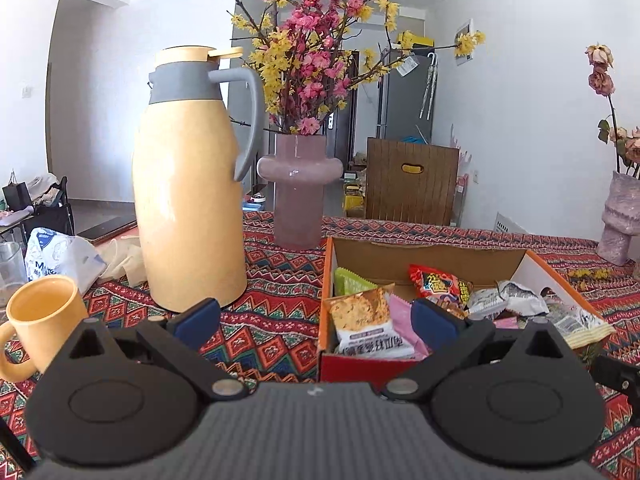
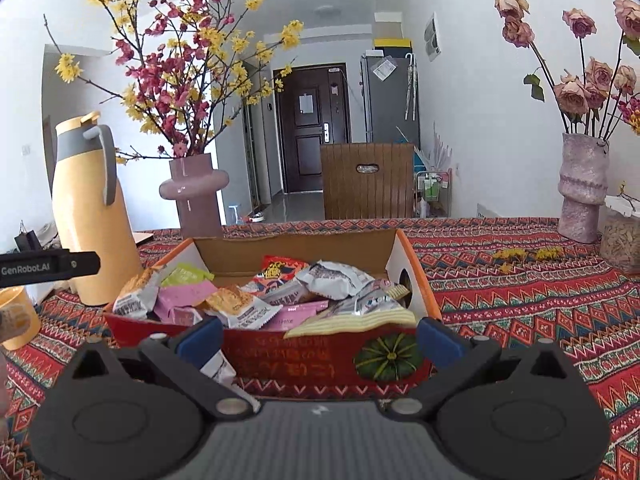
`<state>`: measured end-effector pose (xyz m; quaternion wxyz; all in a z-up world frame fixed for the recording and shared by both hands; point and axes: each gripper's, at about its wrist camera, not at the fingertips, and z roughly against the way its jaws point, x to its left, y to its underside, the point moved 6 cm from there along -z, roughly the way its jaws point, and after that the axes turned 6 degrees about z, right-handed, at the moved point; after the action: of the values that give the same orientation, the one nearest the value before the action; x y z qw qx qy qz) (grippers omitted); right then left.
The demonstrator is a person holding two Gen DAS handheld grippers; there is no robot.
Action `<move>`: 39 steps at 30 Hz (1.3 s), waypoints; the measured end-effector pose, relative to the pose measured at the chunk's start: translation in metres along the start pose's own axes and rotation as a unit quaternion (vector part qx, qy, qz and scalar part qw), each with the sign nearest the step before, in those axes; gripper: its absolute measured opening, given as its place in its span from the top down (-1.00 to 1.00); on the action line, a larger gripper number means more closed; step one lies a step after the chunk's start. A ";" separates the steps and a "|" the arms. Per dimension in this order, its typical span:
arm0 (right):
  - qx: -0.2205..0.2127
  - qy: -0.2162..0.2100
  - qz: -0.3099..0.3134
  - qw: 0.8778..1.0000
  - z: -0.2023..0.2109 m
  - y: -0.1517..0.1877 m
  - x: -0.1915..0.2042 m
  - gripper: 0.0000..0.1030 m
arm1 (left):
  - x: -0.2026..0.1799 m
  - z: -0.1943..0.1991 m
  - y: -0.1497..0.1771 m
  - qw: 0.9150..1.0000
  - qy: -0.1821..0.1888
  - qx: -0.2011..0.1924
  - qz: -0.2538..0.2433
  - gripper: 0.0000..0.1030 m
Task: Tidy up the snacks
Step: 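Move both open tools back from the box toward the remaining packets, then lower the right tool onto the pumpkin-seed cracker packet and close it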
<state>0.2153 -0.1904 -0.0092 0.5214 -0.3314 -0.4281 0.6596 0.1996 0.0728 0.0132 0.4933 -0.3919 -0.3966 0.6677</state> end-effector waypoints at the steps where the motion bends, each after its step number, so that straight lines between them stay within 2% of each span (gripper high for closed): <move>1: 0.005 0.001 -0.002 1.000 0.000 0.003 0.000 -1.00 | 0.004 0.003 0.003 1.000 0.000 0.001 -0.002 -1.00; 11: 0.085 -0.007 -0.004 0.996 -0.014 0.041 0.020 -1.00 | 0.032 0.001 0.033 0.999 0.001 0.032 -0.008 -1.00; 21: 0.149 -0.025 -0.002 0.988 -0.051 0.051 0.054 -1.00 | 0.043 -0.014 0.053 0.998 0.012 0.065 0.009 -1.00; 28: 0.177 -0.013 -0.004 0.984 -0.071 0.054 0.063 -1.00 | 0.045 -0.014 0.053 0.998 0.015 0.067 0.017 -1.00; 34: 0.182 0.001 0.028 0.983 -0.072 0.058 0.062 -1.00 | 0.046 -0.013 0.054 0.998 0.012 0.066 0.020 -1.00; 39: 0.183 0.001 0.026 0.983 -0.068 0.059 0.057 -1.00 | 0.048 -0.014 0.054 0.997 0.008 0.068 0.023 -1.00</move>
<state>0.2380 -0.1256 -0.0907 0.5563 -0.2423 -0.2910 0.7397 0.1841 0.1102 -0.0478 0.5064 -0.3720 -0.3370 0.7012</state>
